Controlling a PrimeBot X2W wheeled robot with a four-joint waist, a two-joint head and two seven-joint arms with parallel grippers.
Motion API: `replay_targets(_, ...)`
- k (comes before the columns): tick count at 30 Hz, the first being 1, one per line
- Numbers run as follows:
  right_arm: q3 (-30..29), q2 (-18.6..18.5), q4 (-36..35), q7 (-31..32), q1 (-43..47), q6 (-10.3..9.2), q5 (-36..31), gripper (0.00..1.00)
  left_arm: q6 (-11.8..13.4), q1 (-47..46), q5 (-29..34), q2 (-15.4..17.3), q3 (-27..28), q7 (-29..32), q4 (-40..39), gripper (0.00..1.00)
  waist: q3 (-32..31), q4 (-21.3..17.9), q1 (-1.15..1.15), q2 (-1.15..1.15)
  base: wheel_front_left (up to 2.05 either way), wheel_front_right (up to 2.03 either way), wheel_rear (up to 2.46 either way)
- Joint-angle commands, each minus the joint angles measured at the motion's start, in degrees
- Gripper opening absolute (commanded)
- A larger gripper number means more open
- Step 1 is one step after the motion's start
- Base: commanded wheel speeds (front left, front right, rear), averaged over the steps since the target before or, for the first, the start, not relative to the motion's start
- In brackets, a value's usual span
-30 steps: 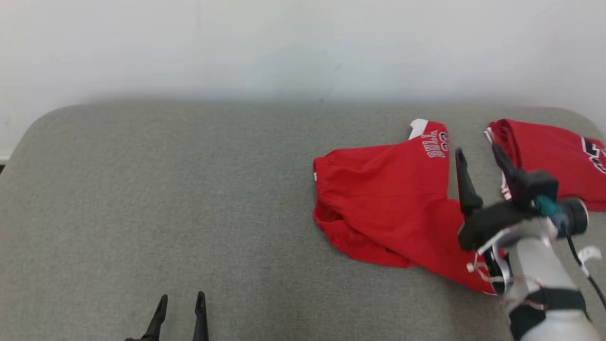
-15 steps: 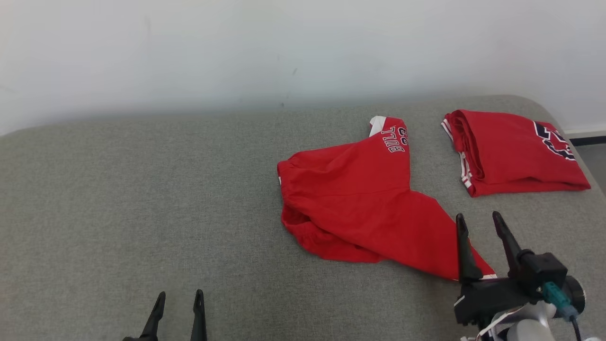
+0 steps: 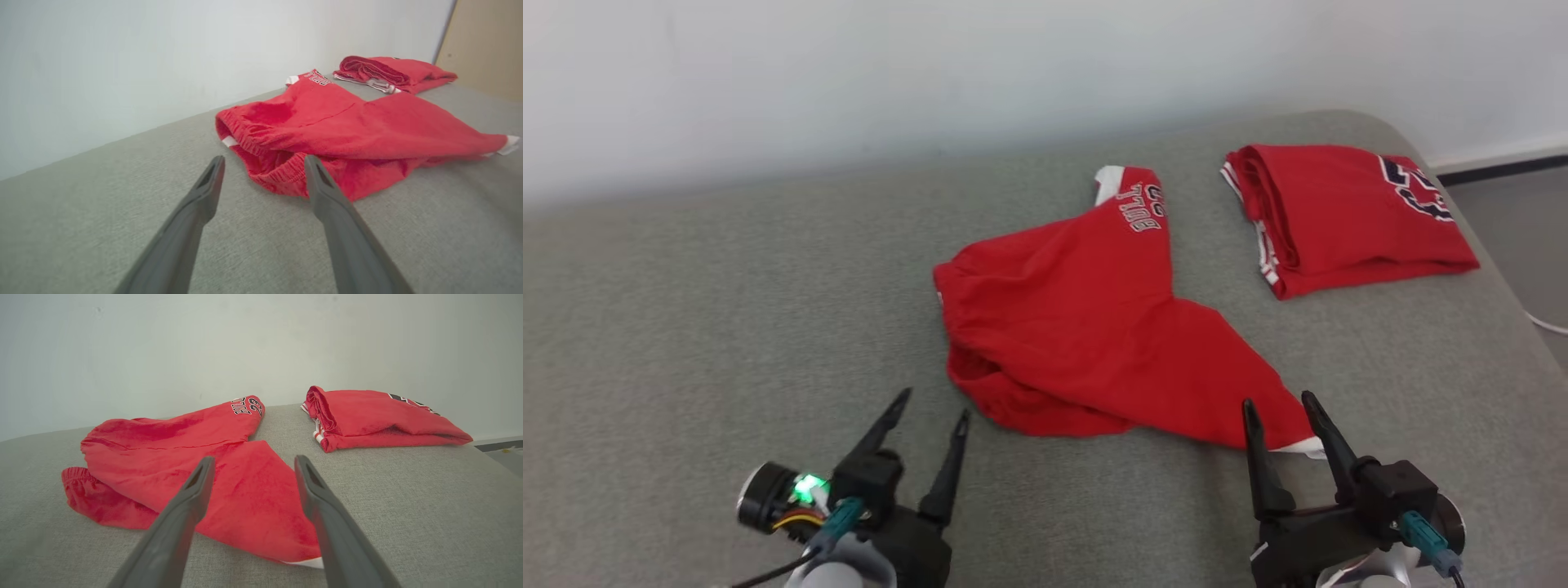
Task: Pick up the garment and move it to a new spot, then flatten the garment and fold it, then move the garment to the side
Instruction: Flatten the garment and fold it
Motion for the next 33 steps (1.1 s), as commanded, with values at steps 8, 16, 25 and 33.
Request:
replay_targets(8, 2.25, 0.19, 0.49, 0.02, -1.24, -0.16, 3.35, 1.00, -0.18, -11.67, -6.93, 6.27, -11.91, -0.17, 11.63, 1.00, 4.28, -8.07, 0.00, 0.00, 0.00, 0.00, 0.00)
replay_targets(16, 3.28, 0.19, 0.99, 0.02, -0.44, -0.16, 4.09, 1.00, -0.19, -15.25, -10.96, 8.05, -18.36, 0.19, 20.25, 1.00, 4.77, -9.73, 0.00, 0.00, 0.00, 0.00, 0.00)
replay_targets(25, 2.48, 0.21, 1.67, 0.02, 1.12, -0.16, 3.83, 1.00, -0.20, -17.23, -17.55, 8.16, -25.16, -0.12, 22.17, 0.00, 2.34, -6.47, 0.00, 0.00, 0.00, 0.00, 0.00)
replay_targets(33, 2.10, 0.16, 2.30, 0.02, 3.25, -0.16, 3.77, 1.00, -0.18, -6.05, -18.42, 9.84, -21.21, -0.15, 7.90, 0.00, -0.43, -0.08, 0.00, 0.00, 0.00, 0.00, 0.00)
